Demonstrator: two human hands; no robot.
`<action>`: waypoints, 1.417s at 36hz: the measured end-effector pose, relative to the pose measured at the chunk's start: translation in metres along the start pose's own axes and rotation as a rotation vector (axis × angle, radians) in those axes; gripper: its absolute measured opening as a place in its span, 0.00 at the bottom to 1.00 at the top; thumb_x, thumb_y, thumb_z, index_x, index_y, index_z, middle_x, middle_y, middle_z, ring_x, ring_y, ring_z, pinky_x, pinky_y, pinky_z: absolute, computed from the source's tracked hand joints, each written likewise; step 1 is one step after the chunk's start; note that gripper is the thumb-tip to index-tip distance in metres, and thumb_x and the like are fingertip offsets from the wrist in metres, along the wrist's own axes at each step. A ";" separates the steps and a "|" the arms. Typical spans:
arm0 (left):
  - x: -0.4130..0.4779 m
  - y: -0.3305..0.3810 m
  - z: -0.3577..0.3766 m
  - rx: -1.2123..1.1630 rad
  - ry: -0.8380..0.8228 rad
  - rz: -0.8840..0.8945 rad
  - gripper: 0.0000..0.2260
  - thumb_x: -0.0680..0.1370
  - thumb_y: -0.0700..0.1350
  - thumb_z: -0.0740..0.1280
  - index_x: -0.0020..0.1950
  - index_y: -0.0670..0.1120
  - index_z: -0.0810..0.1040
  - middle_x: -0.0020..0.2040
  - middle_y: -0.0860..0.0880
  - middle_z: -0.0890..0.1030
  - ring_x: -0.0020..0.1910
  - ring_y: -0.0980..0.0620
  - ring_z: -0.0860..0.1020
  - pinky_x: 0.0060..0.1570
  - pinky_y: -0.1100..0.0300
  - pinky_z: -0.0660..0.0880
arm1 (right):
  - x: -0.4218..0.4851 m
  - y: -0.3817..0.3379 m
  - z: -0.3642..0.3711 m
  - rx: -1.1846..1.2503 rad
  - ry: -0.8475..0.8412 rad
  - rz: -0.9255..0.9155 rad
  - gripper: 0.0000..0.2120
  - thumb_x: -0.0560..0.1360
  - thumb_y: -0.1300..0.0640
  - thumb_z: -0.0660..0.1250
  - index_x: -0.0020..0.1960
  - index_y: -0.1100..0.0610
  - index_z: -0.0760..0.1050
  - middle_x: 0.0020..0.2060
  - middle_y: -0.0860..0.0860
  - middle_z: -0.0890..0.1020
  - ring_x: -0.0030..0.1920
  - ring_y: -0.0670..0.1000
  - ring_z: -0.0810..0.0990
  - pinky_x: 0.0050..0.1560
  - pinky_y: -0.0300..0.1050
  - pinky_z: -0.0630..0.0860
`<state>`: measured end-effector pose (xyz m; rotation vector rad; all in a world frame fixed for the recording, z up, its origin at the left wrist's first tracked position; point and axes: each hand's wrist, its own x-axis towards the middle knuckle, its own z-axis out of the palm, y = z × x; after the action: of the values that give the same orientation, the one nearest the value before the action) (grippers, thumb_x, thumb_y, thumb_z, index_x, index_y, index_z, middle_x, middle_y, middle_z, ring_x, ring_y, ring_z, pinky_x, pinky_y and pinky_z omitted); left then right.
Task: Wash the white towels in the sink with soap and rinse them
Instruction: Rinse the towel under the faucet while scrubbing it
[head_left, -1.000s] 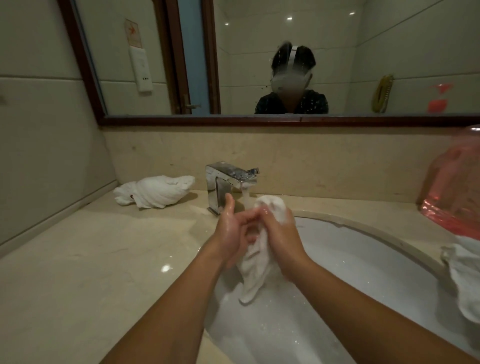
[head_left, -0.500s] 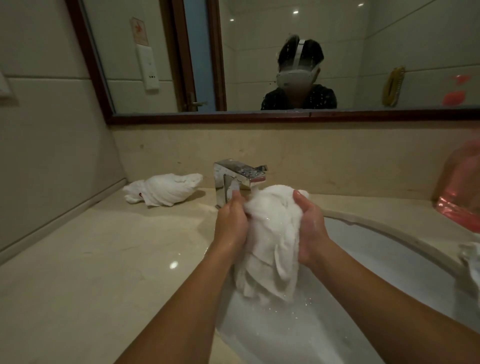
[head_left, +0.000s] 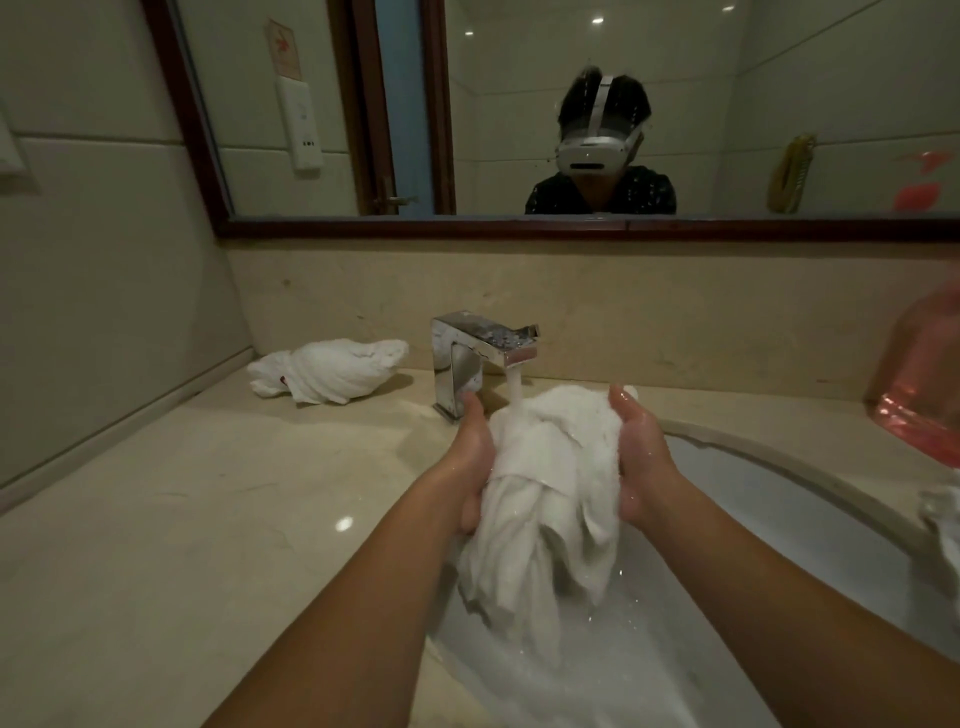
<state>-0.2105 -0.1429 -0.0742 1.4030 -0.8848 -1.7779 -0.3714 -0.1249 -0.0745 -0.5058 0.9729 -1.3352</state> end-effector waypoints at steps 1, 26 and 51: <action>0.003 0.001 -0.001 -0.046 0.018 0.009 0.44 0.78 0.78 0.42 0.55 0.45 0.82 0.41 0.41 0.88 0.48 0.41 0.85 0.47 0.49 0.80 | 0.001 0.003 -0.001 -0.031 0.004 0.035 0.33 0.84 0.33 0.56 0.62 0.62 0.82 0.52 0.64 0.88 0.57 0.64 0.84 0.57 0.57 0.78; -0.021 0.005 0.002 -0.022 0.640 0.577 0.30 0.86 0.66 0.52 0.38 0.44 0.74 0.41 0.46 0.79 0.39 0.49 0.75 0.40 0.52 0.70 | 0.001 0.035 0.018 -0.264 0.062 -0.218 0.16 0.86 0.37 0.59 0.66 0.45 0.74 0.60 0.51 0.83 0.60 0.56 0.83 0.65 0.63 0.80; -0.013 0.004 0.004 0.033 0.500 0.567 0.31 0.88 0.63 0.48 0.70 0.41 0.78 0.63 0.44 0.80 0.61 0.45 0.77 0.60 0.54 0.69 | 0.008 0.034 0.010 -0.233 0.160 -0.266 0.28 0.85 0.37 0.59 0.82 0.47 0.64 0.76 0.50 0.73 0.74 0.57 0.73 0.77 0.62 0.69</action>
<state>-0.2120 -0.1336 -0.0632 1.3545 -0.9154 -0.9406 -0.3441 -0.1278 -0.0986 -0.7338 1.2343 -1.5248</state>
